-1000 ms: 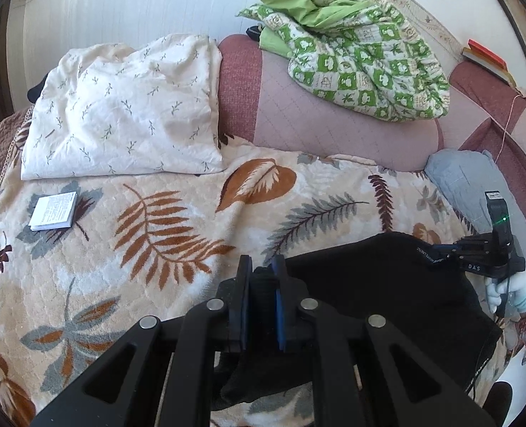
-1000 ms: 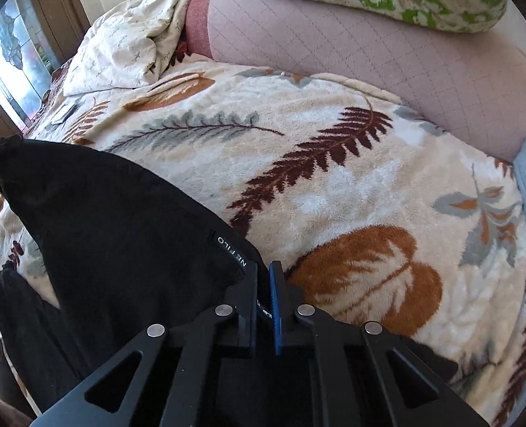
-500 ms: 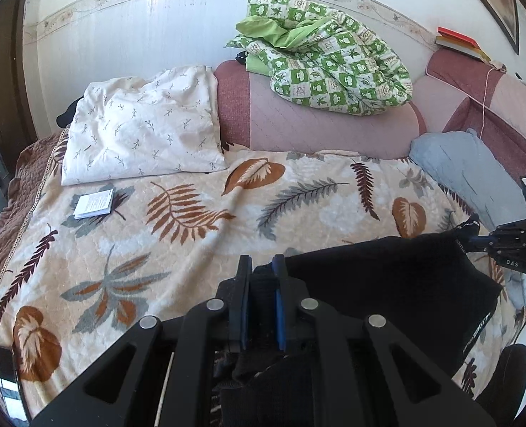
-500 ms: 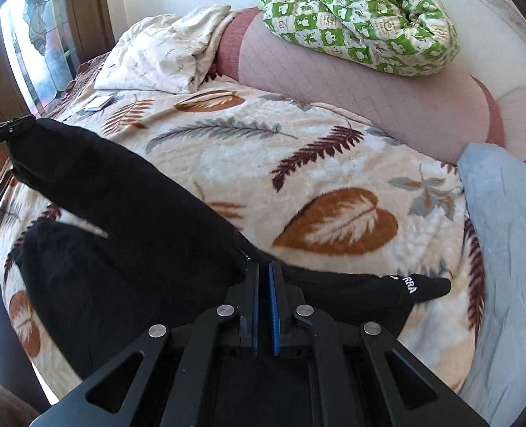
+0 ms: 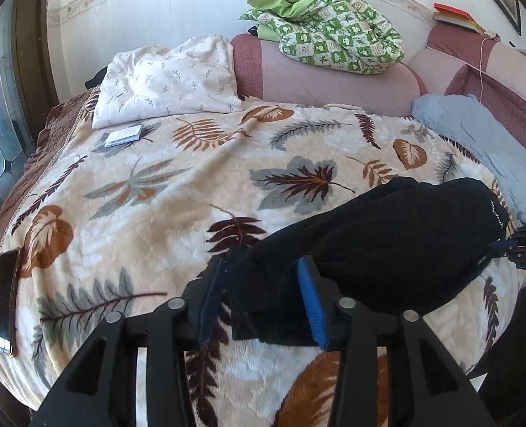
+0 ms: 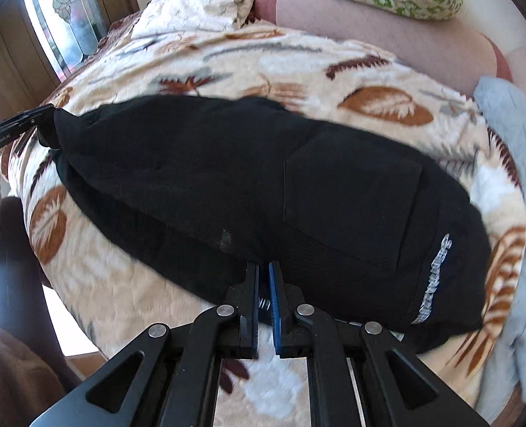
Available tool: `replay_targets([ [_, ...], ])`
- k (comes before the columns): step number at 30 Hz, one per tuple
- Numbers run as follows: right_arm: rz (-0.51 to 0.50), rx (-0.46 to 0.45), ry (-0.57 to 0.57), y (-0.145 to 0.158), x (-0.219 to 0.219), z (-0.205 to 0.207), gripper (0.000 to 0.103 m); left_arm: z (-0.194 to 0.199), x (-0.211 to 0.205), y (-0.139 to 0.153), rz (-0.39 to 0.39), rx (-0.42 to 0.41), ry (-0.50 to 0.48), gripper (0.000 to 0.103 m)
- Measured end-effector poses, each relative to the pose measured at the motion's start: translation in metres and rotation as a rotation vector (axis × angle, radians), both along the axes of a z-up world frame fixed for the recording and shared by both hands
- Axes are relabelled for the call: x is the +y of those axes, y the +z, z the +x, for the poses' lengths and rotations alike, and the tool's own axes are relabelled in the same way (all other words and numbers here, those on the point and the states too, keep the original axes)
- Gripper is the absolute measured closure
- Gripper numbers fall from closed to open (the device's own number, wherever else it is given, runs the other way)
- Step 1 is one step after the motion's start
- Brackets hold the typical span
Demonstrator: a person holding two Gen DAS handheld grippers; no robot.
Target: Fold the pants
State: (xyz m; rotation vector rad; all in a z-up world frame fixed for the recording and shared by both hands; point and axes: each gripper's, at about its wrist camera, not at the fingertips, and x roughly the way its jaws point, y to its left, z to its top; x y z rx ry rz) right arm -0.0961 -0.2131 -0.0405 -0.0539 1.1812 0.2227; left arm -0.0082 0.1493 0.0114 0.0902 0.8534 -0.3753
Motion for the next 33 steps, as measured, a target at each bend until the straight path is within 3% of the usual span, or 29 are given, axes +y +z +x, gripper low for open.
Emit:
replay_targets([
  [4, -0.028, 0.000, -0.028, 0.000, -0.002, -0.014, 0.095, -0.011, 0.030, 0.010, -0.060, -0.005, 0.089, 0.051],
  [10, -0.045, -0.077, -0.004, 0.033, 0.013, -0.018, 0.092, -0.004, 0.069, 0.012, -0.219, 0.057, 0.210, 0.048],
  [11, -0.033, -0.099, 0.009, 0.040, 0.021, -0.015, 0.091, -0.003, 0.070, 0.010, -0.248, 0.071, 0.213, 0.048],
  [13, 0.004, -0.130, 0.032, 0.051, 0.036, -0.005, 0.074, 0.002, 0.068, 0.003, -0.299, 0.101, 0.220, 0.048],
  [14, 0.021, -0.142, 0.040, 0.054, 0.044, 0.000, 0.070, 0.004, 0.065, -0.002, -0.316, 0.116, 0.227, 0.048],
  [19, 0.052, -0.169, 0.101, 0.052, 0.121, 0.045, 0.069, 0.011, 0.047, -0.026, -0.290, 0.173, 0.254, 0.048],
  [22, 0.133, -0.138, 0.119, 0.037, 0.163, 0.071, 0.069, 0.006, 0.046, -0.034, -0.247, 0.178, 0.278, 0.048],
  [26, 0.144, -0.139, 0.148, 0.018, 0.223, 0.093, 0.069, 0.000, 0.068, -0.031, -0.282, 0.174, 0.343, 0.048],
  [33, 0.158, 0.041, 0.409, -0.012, 0.276, 0.052, 0.068, -0.005, 0.110, -0.016, -0.324, 0.113, 0.433, 0.047],
])
